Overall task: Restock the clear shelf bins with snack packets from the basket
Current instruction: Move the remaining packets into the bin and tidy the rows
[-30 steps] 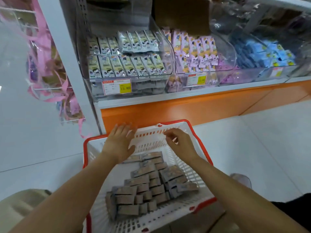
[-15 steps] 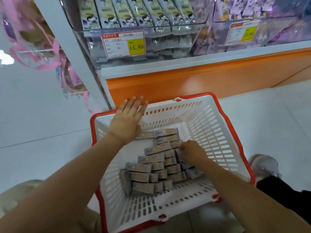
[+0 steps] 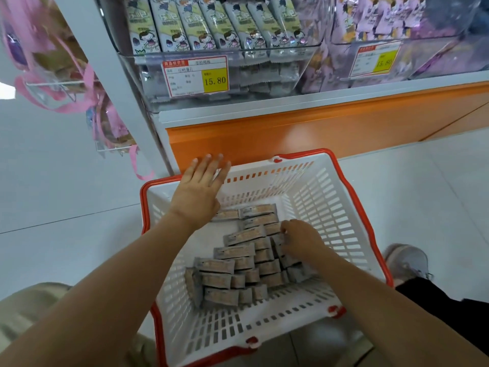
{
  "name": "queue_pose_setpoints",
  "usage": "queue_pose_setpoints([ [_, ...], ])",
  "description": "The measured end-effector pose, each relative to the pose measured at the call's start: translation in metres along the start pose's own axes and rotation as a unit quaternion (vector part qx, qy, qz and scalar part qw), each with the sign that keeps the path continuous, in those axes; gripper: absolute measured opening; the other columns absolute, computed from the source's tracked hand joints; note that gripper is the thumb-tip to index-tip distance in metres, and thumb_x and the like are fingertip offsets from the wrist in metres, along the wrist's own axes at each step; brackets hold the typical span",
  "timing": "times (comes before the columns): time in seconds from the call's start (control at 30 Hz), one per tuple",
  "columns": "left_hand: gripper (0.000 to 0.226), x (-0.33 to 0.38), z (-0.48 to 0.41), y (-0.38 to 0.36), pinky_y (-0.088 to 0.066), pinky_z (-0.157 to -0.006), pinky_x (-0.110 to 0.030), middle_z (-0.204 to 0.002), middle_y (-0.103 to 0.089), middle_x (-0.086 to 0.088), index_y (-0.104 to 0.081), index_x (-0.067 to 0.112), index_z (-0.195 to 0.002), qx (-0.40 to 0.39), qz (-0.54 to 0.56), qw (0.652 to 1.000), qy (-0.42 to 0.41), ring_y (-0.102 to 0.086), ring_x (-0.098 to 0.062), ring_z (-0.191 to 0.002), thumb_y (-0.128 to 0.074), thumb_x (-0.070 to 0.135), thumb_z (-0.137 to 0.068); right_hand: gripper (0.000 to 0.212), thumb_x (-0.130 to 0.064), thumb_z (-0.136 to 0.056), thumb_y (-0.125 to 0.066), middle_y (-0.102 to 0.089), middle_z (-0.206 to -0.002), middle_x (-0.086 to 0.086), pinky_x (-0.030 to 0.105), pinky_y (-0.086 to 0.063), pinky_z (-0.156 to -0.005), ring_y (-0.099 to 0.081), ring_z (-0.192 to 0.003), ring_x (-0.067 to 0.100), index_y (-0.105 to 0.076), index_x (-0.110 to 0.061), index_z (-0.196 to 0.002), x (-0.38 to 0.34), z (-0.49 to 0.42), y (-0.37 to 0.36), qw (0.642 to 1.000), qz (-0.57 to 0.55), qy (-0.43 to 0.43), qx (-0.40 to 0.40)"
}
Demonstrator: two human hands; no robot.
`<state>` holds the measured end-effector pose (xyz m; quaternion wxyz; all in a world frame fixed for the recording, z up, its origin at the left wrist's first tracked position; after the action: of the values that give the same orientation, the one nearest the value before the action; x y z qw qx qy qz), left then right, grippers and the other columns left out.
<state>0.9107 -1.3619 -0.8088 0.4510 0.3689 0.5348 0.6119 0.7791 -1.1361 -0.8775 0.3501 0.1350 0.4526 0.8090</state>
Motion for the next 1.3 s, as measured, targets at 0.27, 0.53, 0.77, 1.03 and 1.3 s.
queue_pose_setpoints([
  [0.27, 0.086, 0.005, 0.003, 0.013, 0.014, -0.118, -0.045, -0.162, 0.021, -0.008, 0.020, 0.020, -0.153, -0.054, -0.001, 0.999, 0.004, 0.021, -0.028, -0.148, -0.043, 0.043, -0.100, 0.017, -0.018, -0.083, -0.074, -0.068, -0.086, 0.001, 0.020, -0.050, -0.071, -0.064, -0.080, 0.014, -0.070, -0.015, -0.099, 0.001, 0.021, 0.064, 0.952, -0.284, 0.028, 0.114],
  [0.53, 0.087, 0.002, 0.028, 0.080, -0.005, -0.121, -0.047, -0.158, -0.030, -0.014, -0.029, 0.013, -0.151, 0.236, -0.024, 0.967, -0.093, -0.019, -0.032, -0.147, -0.075, 0.022, -0.078, 0.018, 0.000, -0.082, -0.073, -0.067, -0.092, -0.005, 0.021, -0.052, -0.069, -0.064, -0.090, 0.009, -0.067, -0.012, -0.093, -0.026, 0.066, 0.147, 0.828, -0.496, 0.137, 0.226],
  [0.77, 0.071, -0.034, 0.026, 0.161, 0.003, -0.122, -0.044, -0.155, -0.021, -0.012, -0.027, 0.005, -0.148, 0.391, -0.046, 0.919, -0.002, -0.018, -0.032, -0.144, -0.053, 0.014, -0.083, 0.032, 0.006, -0.079, -0.066, -0.065, -0.093, -0.007, 0.022, -0.050, -0.060, -0.062, -0.087, 0.008, -0.061, -0.022, -0.093, -0.077, 0.105, 0.254, 0.747, -0.500, 0.274, 0.342],
  [1.03, 0.078, -0.062, 0.027, 0.172, -0.003, -0.122, -0.044, -0.156, -0.031, -0.017, -0.027, 0.006, -0.152, 0.327, -0.028, 0.940, 0.091, -0.024, -0.032, -0.146, -0.058, 0.021, -0.082, 0.022, -0.010, -0.087, -0.071, -0.064, -0.101, 0.004, 0.028, -0.055, -0.065, -0.063, -0.095, 0.019, -0.062, -0.027, -0.096, -0.122, 0.094, 0.318, 0.728, -0.445, 0.299, 0.426],
  [1.3, 0.072, -0.065, 0.025, 0.167, -0.012, -0.121, -0.045, -0.153, -0.037, -0.018, -0.034, 0.004, -0.149, 0.343, -0.040, 0.935, 0.079, -0.033, -0.034, -0.143, -0.047, 0.019, -0.080, 0.012, -0.012, -0.087, -0.071, -0.061, -0.100, 0.002, 0.014, -0.045, -0.067, -0.056, -0.093, 0.002, -0.065, -0.019, -0.095, -0.154, 0.045, 0.334, 0.770, -0.362, 0.284, 0.443],
])
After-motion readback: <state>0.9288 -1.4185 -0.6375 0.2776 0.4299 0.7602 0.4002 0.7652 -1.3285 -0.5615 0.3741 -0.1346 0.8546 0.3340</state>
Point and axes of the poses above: each hand's wrist, its own z-axis away from the middle knuckle, its own y-axis out of the back of the hand, x = y × z, the point moved 3 cm from there along -z, towards the middle knuckle
